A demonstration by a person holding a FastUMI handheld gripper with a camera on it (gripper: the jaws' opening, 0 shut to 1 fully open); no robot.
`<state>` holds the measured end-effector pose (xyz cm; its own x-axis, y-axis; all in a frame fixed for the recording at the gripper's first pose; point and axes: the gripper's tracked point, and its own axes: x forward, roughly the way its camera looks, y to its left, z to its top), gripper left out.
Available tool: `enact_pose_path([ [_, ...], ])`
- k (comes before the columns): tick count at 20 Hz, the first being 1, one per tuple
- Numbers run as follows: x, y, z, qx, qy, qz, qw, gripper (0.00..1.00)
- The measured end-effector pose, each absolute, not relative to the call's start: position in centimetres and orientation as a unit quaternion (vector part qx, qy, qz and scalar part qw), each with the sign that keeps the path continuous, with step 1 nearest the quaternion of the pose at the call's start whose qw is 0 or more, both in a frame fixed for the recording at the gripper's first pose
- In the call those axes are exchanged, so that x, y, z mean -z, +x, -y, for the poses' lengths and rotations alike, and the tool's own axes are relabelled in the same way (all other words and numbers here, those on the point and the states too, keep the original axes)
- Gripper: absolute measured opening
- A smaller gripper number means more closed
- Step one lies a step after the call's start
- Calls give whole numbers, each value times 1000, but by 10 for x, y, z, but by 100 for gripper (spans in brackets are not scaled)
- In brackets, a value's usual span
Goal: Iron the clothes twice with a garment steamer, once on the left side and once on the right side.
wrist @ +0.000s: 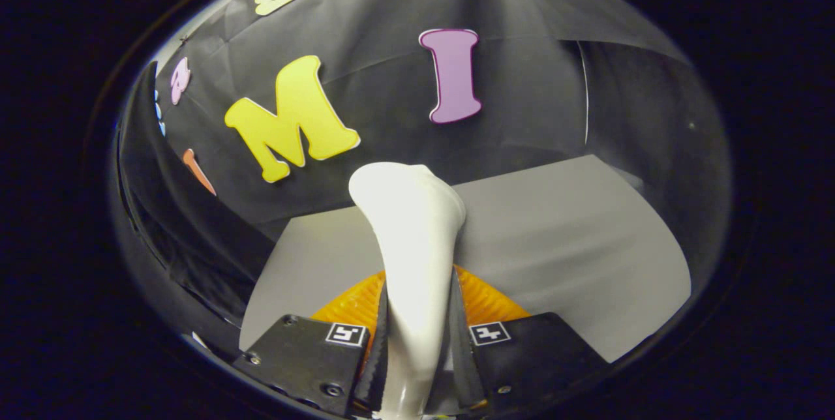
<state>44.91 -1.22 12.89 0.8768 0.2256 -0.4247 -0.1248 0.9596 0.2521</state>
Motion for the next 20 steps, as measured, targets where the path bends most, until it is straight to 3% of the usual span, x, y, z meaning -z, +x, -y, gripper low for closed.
enact_pose_path([
  [12, -216, 341, -32, -133, 118, -132, 975, 43],
  [20, -295, 271, -88, -126, 85, -45, 987, 43],
])
